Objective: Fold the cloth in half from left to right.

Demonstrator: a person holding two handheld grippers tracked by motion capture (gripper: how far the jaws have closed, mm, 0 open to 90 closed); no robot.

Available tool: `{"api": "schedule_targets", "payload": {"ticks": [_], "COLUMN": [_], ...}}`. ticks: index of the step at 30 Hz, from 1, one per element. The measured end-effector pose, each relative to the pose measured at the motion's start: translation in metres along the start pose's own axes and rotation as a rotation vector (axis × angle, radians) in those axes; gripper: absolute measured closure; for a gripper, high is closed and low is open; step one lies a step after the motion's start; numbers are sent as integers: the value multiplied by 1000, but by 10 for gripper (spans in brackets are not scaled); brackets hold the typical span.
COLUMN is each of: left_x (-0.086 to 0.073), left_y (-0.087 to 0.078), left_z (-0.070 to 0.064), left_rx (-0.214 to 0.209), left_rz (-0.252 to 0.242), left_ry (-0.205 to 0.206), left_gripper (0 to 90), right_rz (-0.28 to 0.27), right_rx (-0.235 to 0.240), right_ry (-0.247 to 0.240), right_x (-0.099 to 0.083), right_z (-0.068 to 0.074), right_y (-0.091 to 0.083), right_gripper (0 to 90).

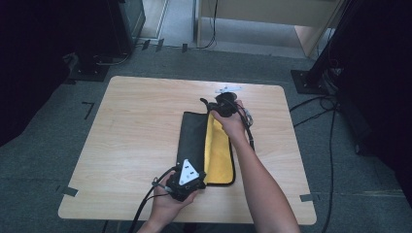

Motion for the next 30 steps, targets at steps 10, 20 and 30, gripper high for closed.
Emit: {"api": "schedule_targets", "payload": {"ticks": [10, 20, 30], "left_x": [21, 9, -28], "left_y": [35, 18, -11], "left_z": [-20, -11, 48], "left_rx": [3, -40, 81], "left_rz": [0, -28, -8], "left_ry": [31, -15, -115], "left_gripper": [869, 576, 566], "right_rz": [-64, -57, -79], "right_rx": [-40, -137, -147], "right_ry": [33, 129, 152], "right_x": [-13, -32, -52], "right_z": [-35, -61, -54], "right_y": [-8, -17, -51], "right_gripper": [810, 606, 529]}}
Point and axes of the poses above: each handheld gripper's, and its own axes: y roughly forward along the jaws, x roughly out of its top, z roughly to its left, the point moved 5 cm from there along y, roughly forward along the jaws, and after that the axes turned 4 degrees about x, right-handed, at the moved point
